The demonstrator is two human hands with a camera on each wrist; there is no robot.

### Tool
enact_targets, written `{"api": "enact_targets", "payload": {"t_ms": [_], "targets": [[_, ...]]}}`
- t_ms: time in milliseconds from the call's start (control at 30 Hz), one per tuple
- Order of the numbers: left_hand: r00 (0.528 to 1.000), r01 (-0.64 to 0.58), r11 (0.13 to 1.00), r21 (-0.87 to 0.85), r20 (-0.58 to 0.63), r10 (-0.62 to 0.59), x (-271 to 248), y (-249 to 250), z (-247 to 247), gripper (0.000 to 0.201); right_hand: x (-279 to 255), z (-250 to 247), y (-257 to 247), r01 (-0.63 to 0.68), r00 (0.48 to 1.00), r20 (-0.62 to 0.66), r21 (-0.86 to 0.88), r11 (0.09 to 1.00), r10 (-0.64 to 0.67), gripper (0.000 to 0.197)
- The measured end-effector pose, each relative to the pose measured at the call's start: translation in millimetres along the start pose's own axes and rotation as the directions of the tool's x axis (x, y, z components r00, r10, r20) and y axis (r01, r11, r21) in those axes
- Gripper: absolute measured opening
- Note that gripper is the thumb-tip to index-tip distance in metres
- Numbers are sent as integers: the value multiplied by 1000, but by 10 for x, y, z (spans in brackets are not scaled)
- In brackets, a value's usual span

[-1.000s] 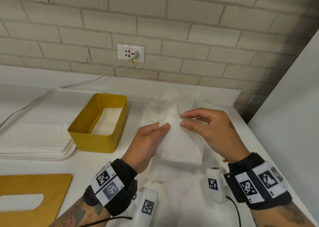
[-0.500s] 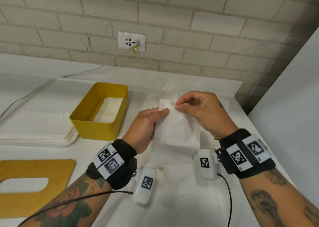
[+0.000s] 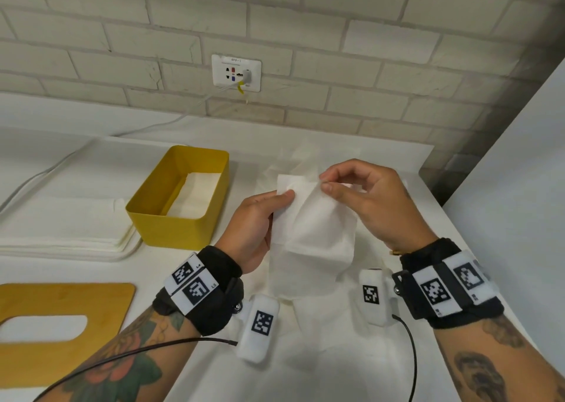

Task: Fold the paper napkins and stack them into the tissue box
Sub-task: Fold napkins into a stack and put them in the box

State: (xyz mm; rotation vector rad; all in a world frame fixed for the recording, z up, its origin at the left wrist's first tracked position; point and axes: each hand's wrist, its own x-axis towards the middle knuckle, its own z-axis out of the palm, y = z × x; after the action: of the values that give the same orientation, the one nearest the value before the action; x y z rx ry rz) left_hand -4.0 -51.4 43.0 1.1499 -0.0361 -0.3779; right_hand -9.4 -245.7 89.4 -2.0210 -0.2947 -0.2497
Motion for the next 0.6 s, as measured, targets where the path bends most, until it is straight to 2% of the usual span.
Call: {"api": "enact_targets", "payload": {"t_ms": [100, 167, 267, 333, 600], "targets": [[999, -33, 999, 44, -36, 35, 33, 28, -28, 32, -46, -137, -142, 77, 996, 31, 103, 992, -81, 8], [998, -62, 996, 71, -24, 64, 41, 51, -13, 34, -25, -195, -253, 61, 992, 105, 130, 990, -75, 14], [994, -110, 988, 107, 16, 109, 20, 96, 61, 31, 78, -151, -299, 34, 984, 174, -29, 999, -28, 8], [990, -141, 983, 116, 44, 136, 0, 123, 116, 28, 135, -99, -282, 21, 991, 133, -84, 996, -9, 5], [987, -156, 984, 80, 62, 151, -27, 144, 141, 32, 148, 61, -214, 44, 999, 24, -75, 996, -42, 4]]}}
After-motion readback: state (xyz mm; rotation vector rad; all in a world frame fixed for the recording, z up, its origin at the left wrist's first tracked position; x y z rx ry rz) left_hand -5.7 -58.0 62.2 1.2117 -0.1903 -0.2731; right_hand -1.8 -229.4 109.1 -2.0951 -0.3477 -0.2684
